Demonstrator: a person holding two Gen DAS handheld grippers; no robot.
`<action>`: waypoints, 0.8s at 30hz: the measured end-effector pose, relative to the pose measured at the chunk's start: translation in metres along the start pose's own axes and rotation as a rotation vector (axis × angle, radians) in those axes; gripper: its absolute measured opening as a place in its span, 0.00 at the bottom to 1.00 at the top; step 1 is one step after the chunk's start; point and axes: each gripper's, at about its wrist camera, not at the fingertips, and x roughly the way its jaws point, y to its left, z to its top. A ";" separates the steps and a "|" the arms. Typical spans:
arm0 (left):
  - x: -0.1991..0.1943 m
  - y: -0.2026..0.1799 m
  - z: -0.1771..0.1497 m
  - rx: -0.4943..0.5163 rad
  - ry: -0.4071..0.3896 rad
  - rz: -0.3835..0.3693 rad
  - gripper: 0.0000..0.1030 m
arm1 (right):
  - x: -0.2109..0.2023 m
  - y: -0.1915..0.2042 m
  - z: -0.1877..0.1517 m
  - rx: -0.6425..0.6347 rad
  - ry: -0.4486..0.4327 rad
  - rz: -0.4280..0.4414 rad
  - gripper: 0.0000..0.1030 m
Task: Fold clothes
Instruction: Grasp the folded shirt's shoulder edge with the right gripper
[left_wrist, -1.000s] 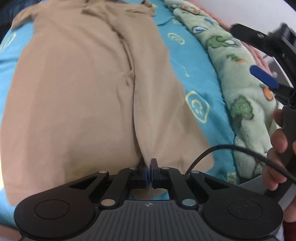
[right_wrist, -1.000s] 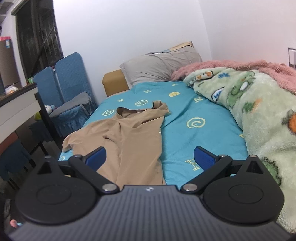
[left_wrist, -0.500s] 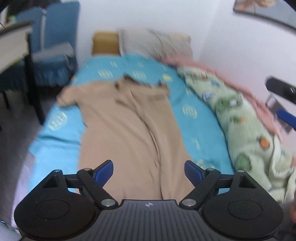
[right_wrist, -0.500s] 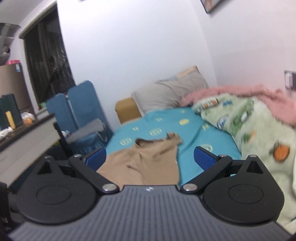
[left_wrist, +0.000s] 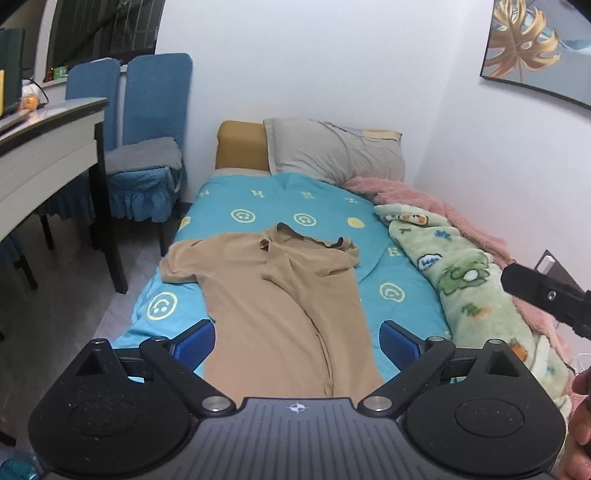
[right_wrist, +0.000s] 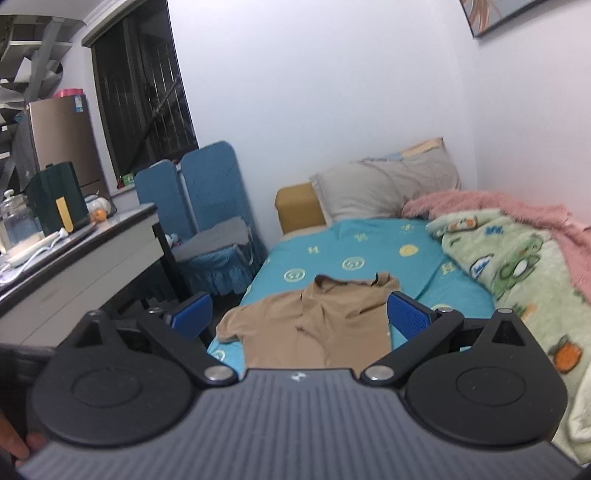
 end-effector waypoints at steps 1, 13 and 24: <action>0.008 0.004 0.000 -0.004 0.000 -0.004 0.94 | 0.010 -0.001 -0.001 -0.004 0.006 -0.004 1.00; 0.152 0.101 -0.028 0.060 0.010 0.024 0.91 | 0.189 0.048 -0.024 -0.182 0.127 0.060 1.00; 0.233 0.196 -0.039 -0.053 0.115 0.033 0.94 | 0.410 0.137 -0.077 -0.363 0.348 0.241 0.97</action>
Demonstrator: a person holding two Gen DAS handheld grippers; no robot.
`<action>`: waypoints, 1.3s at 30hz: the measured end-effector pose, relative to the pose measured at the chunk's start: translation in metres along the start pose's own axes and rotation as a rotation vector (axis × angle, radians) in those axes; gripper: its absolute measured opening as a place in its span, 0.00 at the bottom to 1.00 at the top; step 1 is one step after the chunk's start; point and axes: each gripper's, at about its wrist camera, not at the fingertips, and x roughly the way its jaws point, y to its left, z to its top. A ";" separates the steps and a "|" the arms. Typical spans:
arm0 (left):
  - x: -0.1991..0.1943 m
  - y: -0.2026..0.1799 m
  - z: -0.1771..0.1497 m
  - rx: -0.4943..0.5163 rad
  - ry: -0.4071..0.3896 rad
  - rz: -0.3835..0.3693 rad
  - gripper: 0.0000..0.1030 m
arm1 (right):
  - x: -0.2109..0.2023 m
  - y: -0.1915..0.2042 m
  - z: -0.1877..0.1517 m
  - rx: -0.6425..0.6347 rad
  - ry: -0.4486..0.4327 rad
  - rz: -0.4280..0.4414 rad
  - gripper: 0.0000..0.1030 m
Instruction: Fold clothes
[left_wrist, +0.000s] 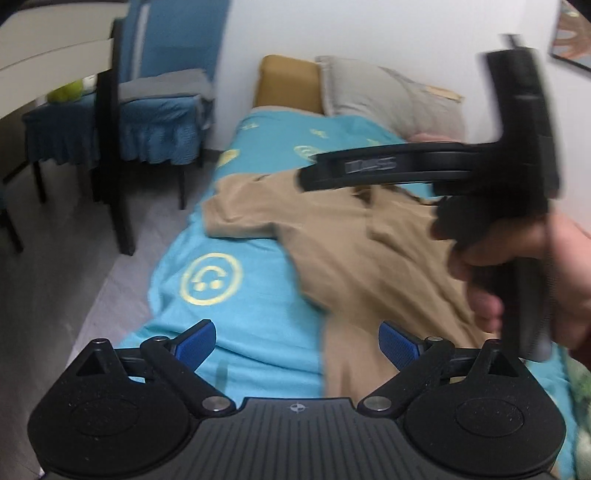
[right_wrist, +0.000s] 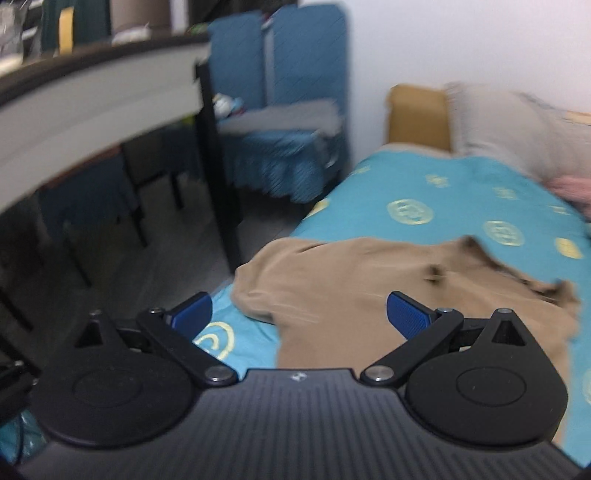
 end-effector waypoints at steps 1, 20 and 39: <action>0.008 0.005 0.000 -0.005 0.006 0.023 0.94 | 0.020 0.004 0.002 -0.010 0.021 0.025 0.94; 0.043 0.046 -0.007 -0.171 0.008 0.014 0.92 | 0.100 0.023 0.008 -0.110 -0.015 0.012 0.09; 0.043 0.009 -0.013 -0.097 -0.036 -0.105 0.93 | -0.030 -0.215 -0.102 0.653 -0.108 -0.398 0.13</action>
